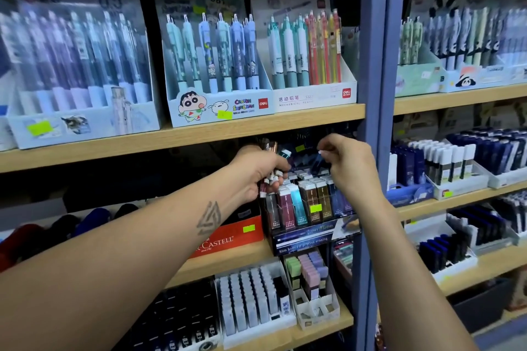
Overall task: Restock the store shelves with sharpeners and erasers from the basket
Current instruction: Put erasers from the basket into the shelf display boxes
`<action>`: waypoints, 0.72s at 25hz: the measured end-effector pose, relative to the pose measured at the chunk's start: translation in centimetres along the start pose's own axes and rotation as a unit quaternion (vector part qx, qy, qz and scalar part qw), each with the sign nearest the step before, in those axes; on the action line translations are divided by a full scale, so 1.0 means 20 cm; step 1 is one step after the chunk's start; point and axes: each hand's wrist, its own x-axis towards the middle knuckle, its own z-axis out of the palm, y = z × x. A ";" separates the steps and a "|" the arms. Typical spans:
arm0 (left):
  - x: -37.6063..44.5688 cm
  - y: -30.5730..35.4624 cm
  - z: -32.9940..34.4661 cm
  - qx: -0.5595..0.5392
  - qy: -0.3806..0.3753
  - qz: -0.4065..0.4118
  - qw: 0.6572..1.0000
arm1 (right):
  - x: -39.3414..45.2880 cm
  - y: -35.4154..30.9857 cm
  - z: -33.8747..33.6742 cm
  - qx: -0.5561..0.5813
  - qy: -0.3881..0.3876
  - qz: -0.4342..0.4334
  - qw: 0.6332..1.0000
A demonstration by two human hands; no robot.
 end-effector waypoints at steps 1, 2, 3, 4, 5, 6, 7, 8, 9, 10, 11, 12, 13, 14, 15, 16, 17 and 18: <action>0.00 0.00 0.00 0.000 0.003 0.007 1.000 | 0.00 0.00 0.00 -0.018 -0.002 0.002 1.000; 0.00 0.00 0.00 0.000 0.003 0.013 1.000 | 0.00 0.00 0.00 -0.032 -0.008 0.005 0.999; 0.00 0.01 0.01 -0.001 -0.002 0.017 1.000 | 0.00 -0.01 0.00 -0.048 -0.022 0.008 0.999; 0.00 0.02 0.01 -0.002 -0.009 0.018 1.000 | -0.01 -0.01 0.00 -0.063 -0.037 0.011 0.997; 0.00 0.04 0.01 -0.002 -0.017 0.017 1.000 | 0.00 -0.01 0.01 -0.077 -0.051 0.010 0.996; 0.01 0.05 0.02 0.002 -0.025 0.014 1.000 | 0.01 -0.02 0.01 -0.088 -0.063 0.007 0.994; 0.01 0.06 0.02 0.006 -0.031 0.010 0.999 | 0.03 -0.02 0.00 -0.099 -0.077 0.003 0.992; 0.03 0.07 0.03 0.009 -0.034 0.006 0.999 | 0.06 -0.03 0.00 -0.111 -0.094 0.003 0.989; 0.04 0.06 0.03 0.010 -0.036 -0.001 0.999 | 0.10 -0.04 -0.01 -0.126 -0.113 0.003 0.986; 0.04 0.06 0.03 0.008 -0.039 -0.008 0.999 | 0.13 -0.05 -0.02 -0.141 -0.131 -0.001 0.981; 0.05 0.06 0.03 0.008 -0.044 -0.016 0.999 | 0.15 -0.06 -0.02 -0.161 -0.148 -0.008 0.976; 0.05 0.06 0.04 0.008 -0.053 -0.025 0.998 | 0.16 -0.07 -0.02 -0.183 -0.168 -0.016 0.968; 0.05 0.05 0.03 0.008 -0.062 -0.035 0.997 | 0.17 -0.07 -0.01 -0.204 -0.196 -0.021 0.959; 0.05 0.05 0.03 0.005 -0.071 -0.045 0.996 | 0.17 -0.07 -0.01 -0.215 -0.225 -0.018 0.950; 0.06 0.05 0.02 0.000 -0.080 -0.054 0.995 | 0.17 -0.07 0.00 -0.224 -0.251 -0.010 0.942; 0.06 0.05 0.01 -0.007 -0.089 -0.062 0.994 | 0.17 -0.07 0.00 -0.234 -0.271 -0.003 0.934; 0.06 0.04 0.00 -0.014 -0.100 -0.068 0.993 | 0.17 -0.08 0.00 -0.241 -0.282 0.004 0.929; 0.06 0.04 0.00 -0.021 -0.110 -0.071 0.991 | 0.17 -0.10 -0.02 -0.231 -0.278 0.012 0.932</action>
